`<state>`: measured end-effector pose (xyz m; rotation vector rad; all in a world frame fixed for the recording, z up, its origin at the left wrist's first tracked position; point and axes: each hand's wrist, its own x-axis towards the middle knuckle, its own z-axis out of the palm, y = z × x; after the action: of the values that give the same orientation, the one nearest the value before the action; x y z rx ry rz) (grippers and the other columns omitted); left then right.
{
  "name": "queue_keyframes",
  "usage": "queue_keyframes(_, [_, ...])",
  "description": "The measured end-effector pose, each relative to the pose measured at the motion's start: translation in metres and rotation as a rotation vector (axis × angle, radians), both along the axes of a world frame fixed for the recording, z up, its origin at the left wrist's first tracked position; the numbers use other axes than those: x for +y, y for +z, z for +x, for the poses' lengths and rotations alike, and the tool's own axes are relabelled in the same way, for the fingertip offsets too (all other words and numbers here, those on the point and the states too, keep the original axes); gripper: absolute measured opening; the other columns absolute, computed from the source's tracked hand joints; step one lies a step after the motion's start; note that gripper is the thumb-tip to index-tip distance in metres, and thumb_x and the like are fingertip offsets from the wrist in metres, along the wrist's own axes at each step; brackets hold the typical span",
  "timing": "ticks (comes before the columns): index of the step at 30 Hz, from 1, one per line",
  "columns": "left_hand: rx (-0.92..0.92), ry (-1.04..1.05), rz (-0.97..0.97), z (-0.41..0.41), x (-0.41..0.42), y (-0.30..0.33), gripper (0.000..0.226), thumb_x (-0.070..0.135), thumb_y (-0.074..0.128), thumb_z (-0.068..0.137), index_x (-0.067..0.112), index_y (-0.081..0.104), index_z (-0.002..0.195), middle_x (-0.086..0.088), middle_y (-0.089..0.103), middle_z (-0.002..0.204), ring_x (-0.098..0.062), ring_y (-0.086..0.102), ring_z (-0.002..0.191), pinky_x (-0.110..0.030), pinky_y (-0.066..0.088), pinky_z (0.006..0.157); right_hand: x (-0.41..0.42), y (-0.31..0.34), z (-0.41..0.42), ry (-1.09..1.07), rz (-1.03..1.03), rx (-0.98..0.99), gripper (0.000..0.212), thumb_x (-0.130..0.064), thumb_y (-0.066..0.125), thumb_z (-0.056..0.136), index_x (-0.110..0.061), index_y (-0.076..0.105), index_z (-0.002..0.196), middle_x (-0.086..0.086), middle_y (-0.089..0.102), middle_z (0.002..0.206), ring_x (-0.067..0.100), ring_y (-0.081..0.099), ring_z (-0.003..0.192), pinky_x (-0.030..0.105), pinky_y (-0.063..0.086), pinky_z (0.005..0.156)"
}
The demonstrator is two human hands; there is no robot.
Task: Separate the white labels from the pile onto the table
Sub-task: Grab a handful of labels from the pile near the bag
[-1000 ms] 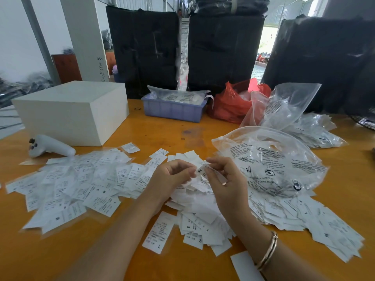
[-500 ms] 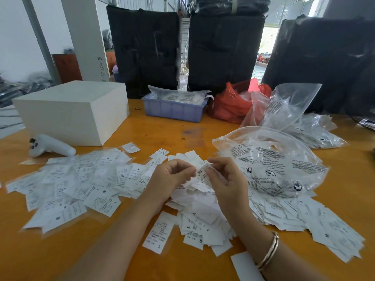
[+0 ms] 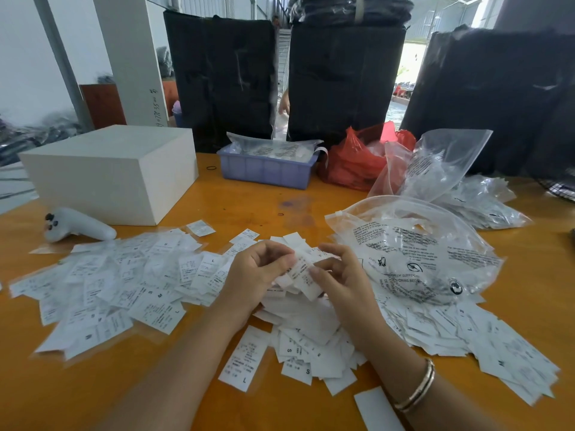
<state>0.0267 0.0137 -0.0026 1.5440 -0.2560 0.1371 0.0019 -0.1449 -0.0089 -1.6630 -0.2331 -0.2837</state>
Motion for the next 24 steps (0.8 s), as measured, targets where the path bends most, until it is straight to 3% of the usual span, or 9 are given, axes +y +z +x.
queue_keyframes(6, [0.034, -0.050, 0.037, -0.0002, -0.0002, -0.0005, 0.012, 0.020, 0.075, 0.078, 0.031, 0.073, 0.075, 0.008, 0.073, 0.078, -0.003, 0.067, 0.074, -0.012, 0.050, 0.064, -0.0026, -0.0002, -0.0015, 0.021, -0.167, -0.060, 0.017, -0.004, 0.067, 0.085, -0.021, 0.068, 0.088, -0.013, 0.067, 0.073, -0.001, 0.062, 0.070, 0.015, 0.049, 0.064])
queue_keyframes(10, [0.030, -0.112, 0.087, -0.0027, -0.0011, 0.0000, 0.005, 0.025, 0.075, 0.078, 0.029, 0.072, 0.081, 0.012, 0.067, 0.067, -0.002, 0.063, 0.068, -0.013, 0.050, 0.062, -0.0018, 0.0000, 0.0004, -0.019, -0.155, -0.089, 0.017, -0.009, 0.067, 0.085, -0.025, 0.064, 0.089, -0.006, 0.067, 0.074, 0.006, 0.063, 0.070, 0.017, 0.048, 0.063])
queue_keyframes(13, [0.055, -0.097, 0.044, -0.0018, 0.0018, 0.0006, 0.013, 0.020, 0.072, 0.083, 0.032, 0.072, 0.087, 0.007, 0.073, 0.082, -0.008, 0.069, 0.078, -0.018, 0.054, 0.065, -0.0031, 0.0007, 0.0011, -0.038, -0.081, -0.043, 0.021, -0.014, 0.065, 0.087, -0.028, 0.058, 0.101, 0.002, 0.066, 0.074, 0.022, 0.061, 0.068, 0.031, 0.049, 0.061])
queue_keyframes(15, [0.069, -0.048, 0.023, -0.0003, 0.0033, 0.0005, 0.017, 0.018, 0.071, 0.084, 0.035, 0.071, 0.088, 0.004, 0.074, 0.088, -0.011, 0.071, 0.084, -0.021, 0.056, 0.066, -0.0066, 0.0010, 0.0012, -0.020, 0.006, 0.008, 0.016, -0.013, 0.062, 0.089, -0.022, 0.058, 0.102, -0.002, 0.065, 0.070, 0.015, 0.061, 0.063, 0.026, 0.050, 0.058])
queue_keyframes(18, [0.086, -0.028, -0.002, 0.0005, 0.0033, 0.0003, 0.018, 0.018, 0.072, 0.082, 0.035, 0.071, 0.088, 0.000, 0.075, 0.087, -0.018, 0.072, 0.084, -0.030, 0.059, 0.068, -0.0101, 0.0009, 0.0024, 0.004, 0.009, 0.081, 0.005, -0.008, 0.060, 0.090, -0.011, 0.063, 0.087, -0.003, 0.065, 0.064, 0.010, 0.061, 0.058, 0.022, 0.049, 0.056])
queue_keyframes(24, [0.047, -0.093, 0.156, -0.0022, 0.0013, -0.0014, 0.023, 0.025, 0.075, 0.080, 0.040, 0.068, 0.096, -0.005, 0.071, 0.070, -0.018, 0.067, 0.064, -0.024, 0.053, 0.058, -0.0031, 0.0005, 0.0037, -0.035, -0.093, 0.051, 0.012, -0.013, 0.068, 0.085, -0.020, 0.068, 0.076, -0.003, 0.066, 0.060, 0.007, 0.059, 0.051, 0.016, 0.048, 0.052])
